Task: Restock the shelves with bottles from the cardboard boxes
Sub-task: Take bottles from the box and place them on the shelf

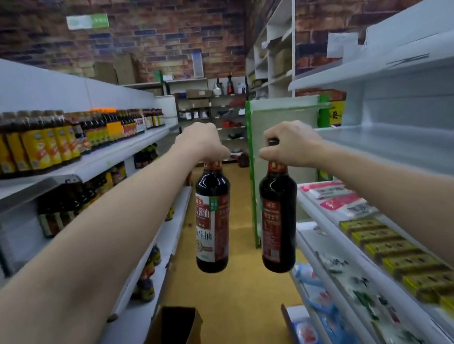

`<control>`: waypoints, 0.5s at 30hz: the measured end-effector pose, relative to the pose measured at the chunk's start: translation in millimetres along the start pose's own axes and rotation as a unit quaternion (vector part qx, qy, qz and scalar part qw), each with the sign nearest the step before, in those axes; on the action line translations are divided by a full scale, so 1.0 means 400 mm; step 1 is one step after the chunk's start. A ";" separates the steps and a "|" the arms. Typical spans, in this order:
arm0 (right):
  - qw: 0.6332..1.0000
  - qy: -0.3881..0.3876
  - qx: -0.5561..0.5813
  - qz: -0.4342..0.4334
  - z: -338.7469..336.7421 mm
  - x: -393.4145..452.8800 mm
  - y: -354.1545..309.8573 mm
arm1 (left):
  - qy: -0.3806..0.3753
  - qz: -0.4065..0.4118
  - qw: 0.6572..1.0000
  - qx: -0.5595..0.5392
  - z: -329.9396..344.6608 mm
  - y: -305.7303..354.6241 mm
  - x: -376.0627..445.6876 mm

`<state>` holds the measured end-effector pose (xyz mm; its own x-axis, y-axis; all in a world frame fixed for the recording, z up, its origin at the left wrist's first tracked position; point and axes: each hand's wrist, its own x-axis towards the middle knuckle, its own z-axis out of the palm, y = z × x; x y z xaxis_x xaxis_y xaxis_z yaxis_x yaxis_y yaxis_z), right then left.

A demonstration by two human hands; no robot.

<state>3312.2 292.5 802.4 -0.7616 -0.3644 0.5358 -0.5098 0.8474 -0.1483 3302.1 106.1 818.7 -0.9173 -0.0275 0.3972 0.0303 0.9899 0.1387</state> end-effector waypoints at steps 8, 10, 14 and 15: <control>1.000 0.011 0.022 0.005 0.153 0.396 0.165 | -0.021 0.006 1.000 0.009 0.112 -0.064 0.412; 1.000 0.003 0.023 -0.001 0.208 0.489 0.198 | -0.020 -0.005 1.000 0.007 0.158 -0.098 0.506; 0.999 -0.003 0.042 -0.013 0.343 0.668 0.282 | -0.030 -0.024 0.999 0.011 0.265 -0.165 0.696; 0.999 -0.002 0.052 -0.012 0.379 0.710 0.306 | -0.034 -0.022 0.999 0.023 0.290 -0.178 0.742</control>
<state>2972.7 234.1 810.3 -0.7501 -0.3862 0.5368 -0.5671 0.7933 -0.2216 2981.7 43.8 821.3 -0.9423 -0.0641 0.3285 -0.0285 0.9933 0.1120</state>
